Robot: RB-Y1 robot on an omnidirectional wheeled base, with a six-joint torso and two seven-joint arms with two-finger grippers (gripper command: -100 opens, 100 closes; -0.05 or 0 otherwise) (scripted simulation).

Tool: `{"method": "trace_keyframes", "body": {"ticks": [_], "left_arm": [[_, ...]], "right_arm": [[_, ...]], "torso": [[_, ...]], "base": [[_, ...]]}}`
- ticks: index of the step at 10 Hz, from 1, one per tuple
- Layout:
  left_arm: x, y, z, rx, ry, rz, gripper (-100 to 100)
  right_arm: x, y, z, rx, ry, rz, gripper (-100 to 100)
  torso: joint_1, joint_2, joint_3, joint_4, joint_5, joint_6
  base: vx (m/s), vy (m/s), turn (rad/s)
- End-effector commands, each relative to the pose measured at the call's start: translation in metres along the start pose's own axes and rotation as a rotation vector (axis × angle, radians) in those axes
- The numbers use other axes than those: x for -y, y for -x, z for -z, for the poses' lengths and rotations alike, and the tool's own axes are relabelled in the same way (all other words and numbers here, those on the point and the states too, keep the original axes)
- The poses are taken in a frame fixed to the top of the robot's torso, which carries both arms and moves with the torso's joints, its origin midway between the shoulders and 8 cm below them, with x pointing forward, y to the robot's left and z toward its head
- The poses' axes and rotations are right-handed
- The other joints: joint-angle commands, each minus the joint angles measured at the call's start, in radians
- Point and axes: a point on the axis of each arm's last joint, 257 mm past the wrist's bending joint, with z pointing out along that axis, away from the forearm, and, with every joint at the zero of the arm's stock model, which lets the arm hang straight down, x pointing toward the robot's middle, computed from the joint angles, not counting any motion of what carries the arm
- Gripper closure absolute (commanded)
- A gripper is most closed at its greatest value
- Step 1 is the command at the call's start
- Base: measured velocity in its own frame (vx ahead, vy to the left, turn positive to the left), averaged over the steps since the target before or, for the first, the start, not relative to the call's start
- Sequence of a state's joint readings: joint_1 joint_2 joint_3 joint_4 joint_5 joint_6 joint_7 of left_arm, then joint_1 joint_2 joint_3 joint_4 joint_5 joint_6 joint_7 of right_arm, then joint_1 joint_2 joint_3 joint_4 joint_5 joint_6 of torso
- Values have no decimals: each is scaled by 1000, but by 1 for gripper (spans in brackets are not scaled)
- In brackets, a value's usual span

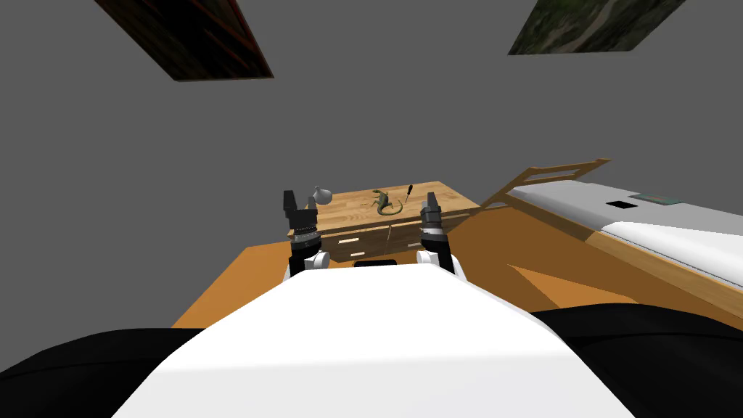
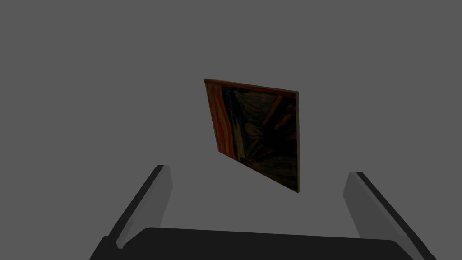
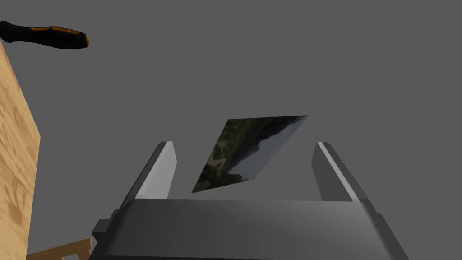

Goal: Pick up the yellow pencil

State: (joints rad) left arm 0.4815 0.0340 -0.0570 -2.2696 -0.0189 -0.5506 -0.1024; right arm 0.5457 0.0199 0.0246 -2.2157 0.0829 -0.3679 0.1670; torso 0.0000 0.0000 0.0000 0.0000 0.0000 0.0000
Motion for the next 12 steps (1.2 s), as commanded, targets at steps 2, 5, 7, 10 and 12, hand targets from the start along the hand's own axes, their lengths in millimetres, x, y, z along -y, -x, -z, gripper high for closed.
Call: {"method": "trace_keyframes", "body": {"ticks": [2, 5, 7, 10, 12], "left_arm": [[-19, -2, -5, -46, 39, -40, -100], [-53, 1, -14, -95, 109, -104, -100], [-70, 4, -17, -114, 151, -132, -100], [-103, 14, -27, -147, 218, -197, -100], [-122, 22, -31, -161, 261, -234, -100]], "right_arm": [[0, 0, 0, 0, 0, 0, 0], [0, 0, 0, 0, 0, 0, 0], [0, 0, 0, 0, 0, 0, 0], [0, 0, 0, 0, 0, 0, 0], [0, 0, 0, 0, 0, 0, 0]], "torso": [[1, 1, 1, 0, 0, 1], [7, 4, 2, 1, 1, 1], [4, 4, 2, 1, 1, 0], [5, 3, 2, 1, 1, 0], [3, 2, 1, 1, 1, 0]], "base": [[-45, 44, -170], [-73, 87, -198], [-55, 41, -117], [-60, 53, -189], [-46, 32, -170]]}}
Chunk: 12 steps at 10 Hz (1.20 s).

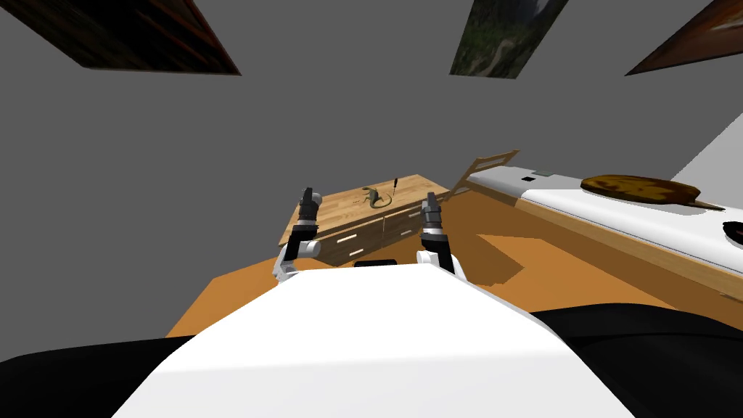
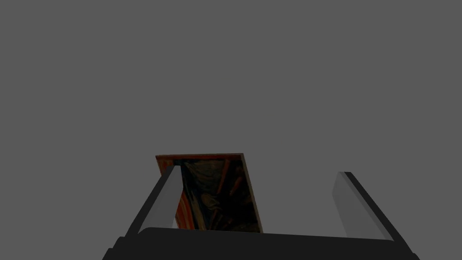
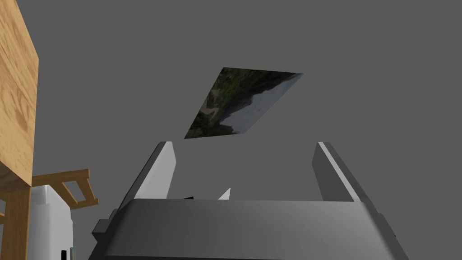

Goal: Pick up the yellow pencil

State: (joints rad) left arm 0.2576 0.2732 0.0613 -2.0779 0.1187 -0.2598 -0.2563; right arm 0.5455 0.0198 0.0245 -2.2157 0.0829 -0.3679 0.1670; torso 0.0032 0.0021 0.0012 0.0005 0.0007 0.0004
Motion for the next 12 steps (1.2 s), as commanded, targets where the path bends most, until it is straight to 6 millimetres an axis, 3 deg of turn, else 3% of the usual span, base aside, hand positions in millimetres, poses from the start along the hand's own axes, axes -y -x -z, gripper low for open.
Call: {"method": "trace_keyframes", "body": {"ticks": [1, 2, 4, 5, 6, 7, 9, 10, 11, 12], "left_arm": [[-14, 1, -2, -12, 42, -18, -100], [-31, 9, -11, -21, 76, -54, -100], [-36, 7, -11, -26, 96, -54, -100], [-53, 18, -19, -32, 135, -90, -100], [-58, 17, -19, -37, 154, -90, -100], [-72, 31, -28, -35, 181, -126, -100], [-82, 29, -26, -44, 218, -125, -100], [-99, 45, -35, -40, 261, -158, -100], [-106, 44, -33, -46, 287, -158, -100], [-117, 63, -43, -34, 314, -189, -100]], "right_arm": [[0, 0, 0, 0, 0, 0, 0], [0, 0, 0, 0, 0, 0, 0], [0, 0, 0, 0, 0, 0, 0], [0, 0, 0, 0, 0, 0, 0], [0, 0, 0, 0, 0, 0, 0], [0, 0, 0, 0, 0, 0, 0], [0, 0, 0, 0, 0, 0, 0], [0, 0, 0, 0, 0, 0, 0], [0, 0, 0, 0, 0, 0, 0], [0, 0, 0, 0, 0, 0, 0]], "torso": [[0, 0, 0, 0, 0, 0], [0, 0, 0, 0, 0, -1], [-1, 0, 0, 0, 0, -1], [-1, -2, -1, 0, 0, -1], [-1, -1, -1, 0, 0, 0], [-1, -1, -1, 0, 0, -1], [-1, -1, 0, 0, 0, -1], [-2, -2, -1, 0, 0, -1], [-2, -2, -1, 0, 0, 0], [-1, -1, -1, 0, 0, -1]], "base": [[-40, 34, -113], [-50, 30, -202], [-29, 18, -62], [-31, 10, -259], [-35, 23, -121], [-46, 28, -232], [-33, 13, -42], [-28, 5, -193], [-34, 16, -171], [-45, 7, -298]]}}
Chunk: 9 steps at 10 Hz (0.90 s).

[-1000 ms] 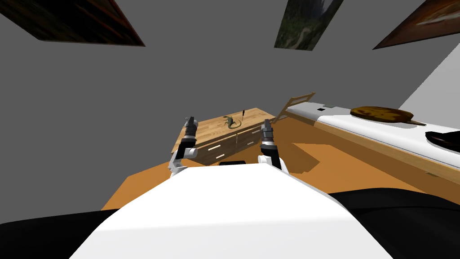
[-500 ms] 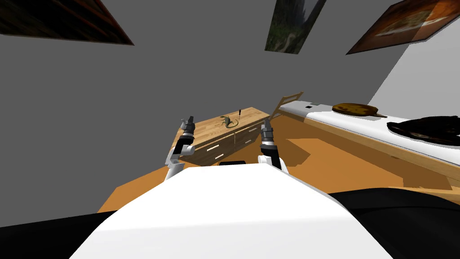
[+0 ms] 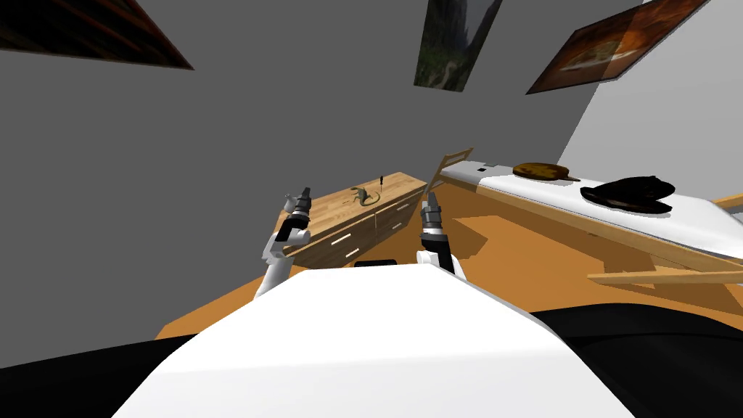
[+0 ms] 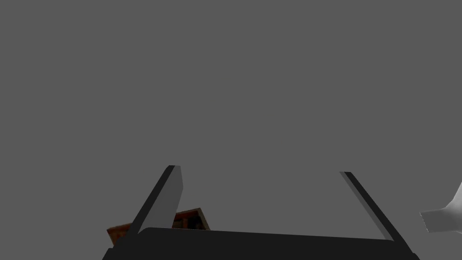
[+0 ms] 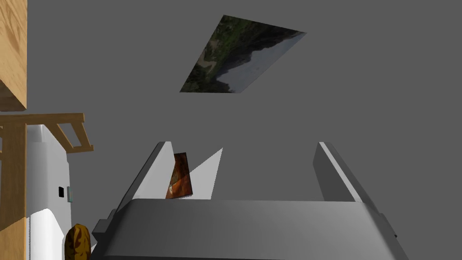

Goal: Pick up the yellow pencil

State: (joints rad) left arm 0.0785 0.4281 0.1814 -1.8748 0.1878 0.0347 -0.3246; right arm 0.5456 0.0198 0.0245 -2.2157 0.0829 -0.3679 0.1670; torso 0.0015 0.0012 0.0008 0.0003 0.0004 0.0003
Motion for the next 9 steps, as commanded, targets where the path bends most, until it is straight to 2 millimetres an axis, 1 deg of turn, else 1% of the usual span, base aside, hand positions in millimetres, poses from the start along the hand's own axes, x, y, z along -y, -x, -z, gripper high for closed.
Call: {"method": "trace_keyframes", "body": {"ticks": [1, 2, 3, 4, 5, 6, 7, 8, 9], "left_arm": [[-20, 5, -8, -6, 60, -14, -100], [-24, 25, -21, 12, 79, -39, -100], [-42, 22, -19, 3, 125, -37, -100], [-47, 21, -18, -4, 145, -37, -100], [-58, 43, -29, 19, 180, -56, -100], [-69, 41, -27, 9, 214, -54, -100], [-72, 40, -27, 5, 226, -54, -100], [-78, 64, -37, 30, 259, -67, -100], [-95, 62, -33, 21, 302, -63, -100]], "right_arm": [[0, 0, 0, 0, 0, 0, 0], [0, 0, 0, 0, 0, 0, 0], [0, 0, 0, 0, 0, 0, 0], [0, 0, 0, 0, 0, 0, 0], [0, 0, 0, 0, 0, 0, 0], [0, 0, 0, 0, 0, 0, 0], [0, 0, 0, 0, 0, 0, 0], [0, 0, 0, 0, 0, 0, 0], [0, 0, 0, 0, 0, 0, 0]], "torso": [[0, 0, 0, 0, 0, 0], [0, 0, 0, 0, 0, -1], [0, -1, 0, 0, 0, 0], [0, -1, 0, 0, 0, -1], [0, -2, -1, 0, 0, -2], [0, -2, -1, 0, 0, 0], [0, -2, -1, 0, 0, -1], [0, -2, -1, 0, 0, -1], [-1, -2, -1, 0, 0, 0]], "base": [[-35, 11, -109], [-38, 2, -221], [-30, 9, -145], [-8, 8, 18], [-17, -2, -221], [-19, 3, -147], [-9, 1, 5], [-15, -9, -305], [-17, 2, -120]]}}
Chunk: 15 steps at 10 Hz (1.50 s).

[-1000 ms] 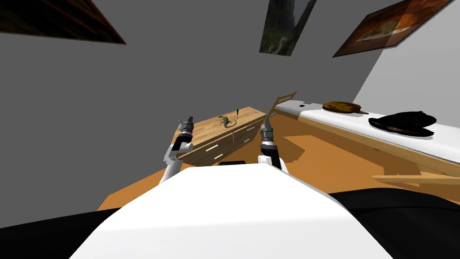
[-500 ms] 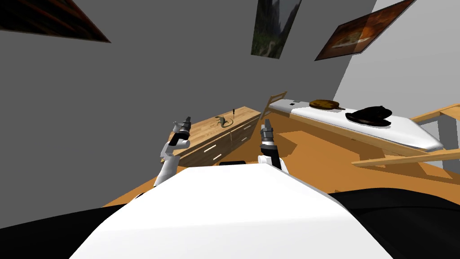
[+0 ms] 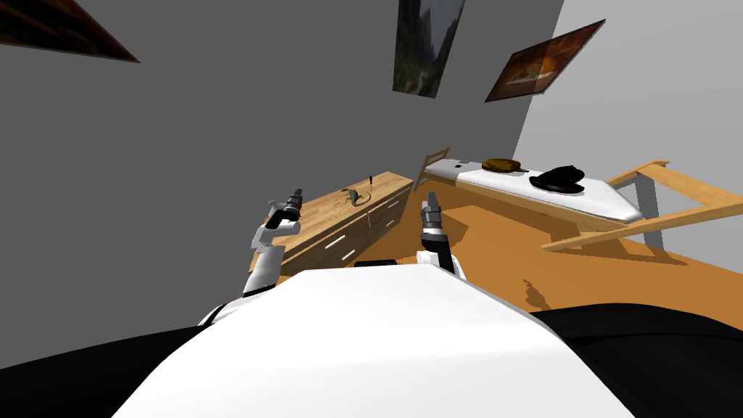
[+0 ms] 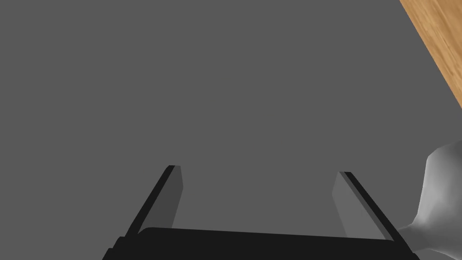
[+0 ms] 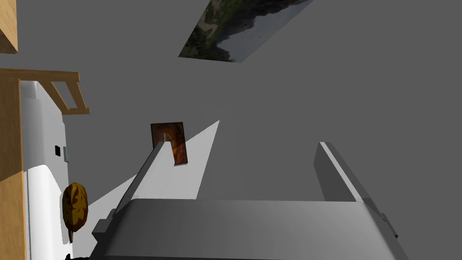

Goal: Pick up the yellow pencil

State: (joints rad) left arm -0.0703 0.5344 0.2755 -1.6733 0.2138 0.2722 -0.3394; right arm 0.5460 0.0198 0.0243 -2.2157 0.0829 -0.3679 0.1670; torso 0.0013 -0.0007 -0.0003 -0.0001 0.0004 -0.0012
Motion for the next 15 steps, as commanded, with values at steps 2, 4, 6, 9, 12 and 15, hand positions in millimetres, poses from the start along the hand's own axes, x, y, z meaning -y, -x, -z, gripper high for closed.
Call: {"method": "trace_keyframes", "body": {"ticks": [2, 4, 6, 9, 12, 15], "left_arm": [[-18, 26, -13, 22, 77, -2, -100], [-37, 49, -21, 43, 151, 4, -100], [-59, 43, -19, 26, 216, 9, -100], [-84, 65, -23, 44, 308, 28, -100], [-108, 86, -23, 63, 401, 56, -100], [-131, 106, -19, 83, 494, 92, -100]], "right_arm": [[0, 0, 0, 0, 0, 0, 0], [0, 0, 0, 0, 0, 0, 0], [0, 0, 0, 0, 0, 0, 0], [0, 0, 0, 0, 0, 0, 0], [0, 0, 0, 0, 0, 0, 0], [0, 0, 0, 0, 0, 0, 0]], "torso": [[0, 0, 0, 0, 0, 0], [-1, 0, 0, 0, 0, 0], [0, 0, 0, 0, 0, 0], [-1, -1, 0, 0, 0, 0], [-1, -1, -1, 0, 0, 0], [-1, -2, -1, 0, 0, 0]], "base": [[-10, -6, -77], [-10, -10, -232], [-5, -3, -35], [0, -9, -120], [4, -10, -113], [9, -10, -110]]}}
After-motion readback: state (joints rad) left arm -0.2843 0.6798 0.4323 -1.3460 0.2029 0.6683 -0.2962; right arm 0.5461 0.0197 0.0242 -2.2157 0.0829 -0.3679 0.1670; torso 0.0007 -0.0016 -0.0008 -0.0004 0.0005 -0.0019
